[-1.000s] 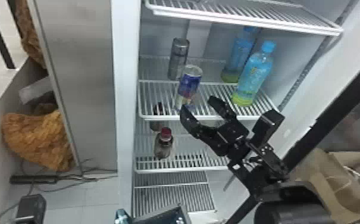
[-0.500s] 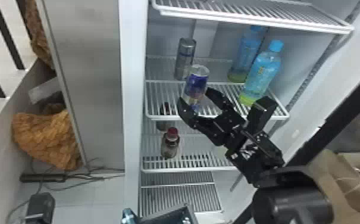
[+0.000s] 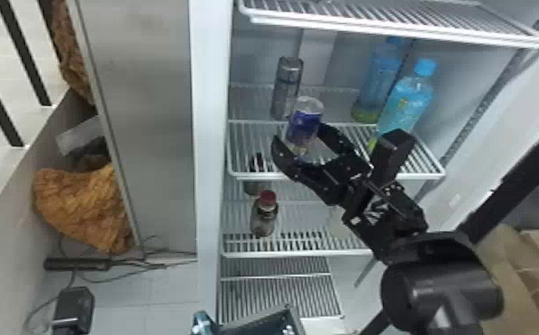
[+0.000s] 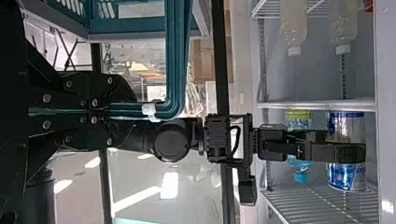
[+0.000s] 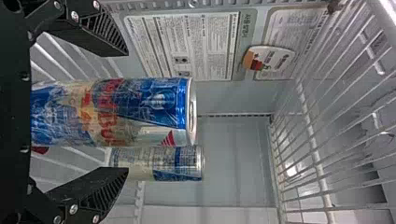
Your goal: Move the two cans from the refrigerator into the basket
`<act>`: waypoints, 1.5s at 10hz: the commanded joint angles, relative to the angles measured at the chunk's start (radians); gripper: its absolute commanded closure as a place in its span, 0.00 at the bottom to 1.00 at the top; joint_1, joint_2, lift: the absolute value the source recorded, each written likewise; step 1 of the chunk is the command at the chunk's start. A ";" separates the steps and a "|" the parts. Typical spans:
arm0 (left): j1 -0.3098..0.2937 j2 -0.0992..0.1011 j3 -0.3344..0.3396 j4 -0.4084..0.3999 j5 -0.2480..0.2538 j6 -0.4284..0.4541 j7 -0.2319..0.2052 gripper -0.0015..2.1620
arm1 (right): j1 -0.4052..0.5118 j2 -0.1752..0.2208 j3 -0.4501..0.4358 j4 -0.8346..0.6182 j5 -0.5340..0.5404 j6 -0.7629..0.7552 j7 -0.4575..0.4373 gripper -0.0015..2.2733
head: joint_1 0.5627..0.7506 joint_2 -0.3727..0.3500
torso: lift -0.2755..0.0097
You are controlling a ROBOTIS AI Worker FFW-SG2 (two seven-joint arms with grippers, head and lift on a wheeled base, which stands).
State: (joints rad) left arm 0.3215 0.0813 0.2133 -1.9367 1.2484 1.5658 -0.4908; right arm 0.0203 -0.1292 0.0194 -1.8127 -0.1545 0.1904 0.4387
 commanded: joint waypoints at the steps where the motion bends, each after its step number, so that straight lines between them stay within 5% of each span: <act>1: 0.000 0.000 0.000 -0.001 0.000 0.005 0.000 0.55 | -0.013 -0.001 0.009 0.010 -0.001 0.023 0.000 0.08 | 0.70 0.26 | 0.84; 2: 0.000 0.000 0.000 0.001 0.000 0.005 0.000 0.55 | -0.018 -0.001 0.017 0.020 -0.003 0.023 0.000 0.10 | 0.70 0.27 | 0.84; 4: 0.000 -0.002 0.000 -0.001 0.000 0.005 0.000 0.55 | -0.020 -0.001 0.015 0.025 -0.005 0.035 0.000 0.36 | 0.70 0.28 | 0.84; 7: 0.000 -0.002 0.000 -0.001 0.000 0.005 0.000 0.55 | -0.015 -0.003 0.003 0.012 0.003 0.035 -0.002 0.53 | 0.70 0.27 | 0.84; 15: -0.002 -0.006 0.000 -0.001 -0.002 0.005 0.000 0.55 | 0.201 -0.010 -0.073 -0.262 -0.055 0.109 0.002 0.53 | 0.70 0.22 | 0.84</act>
State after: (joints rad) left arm 0.3190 0.0752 0.2135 -1.9368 1.2469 1.5658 -0.4908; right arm 0.1964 -0.1389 -0.0465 -2.0548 -0.2046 0.2900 0.4415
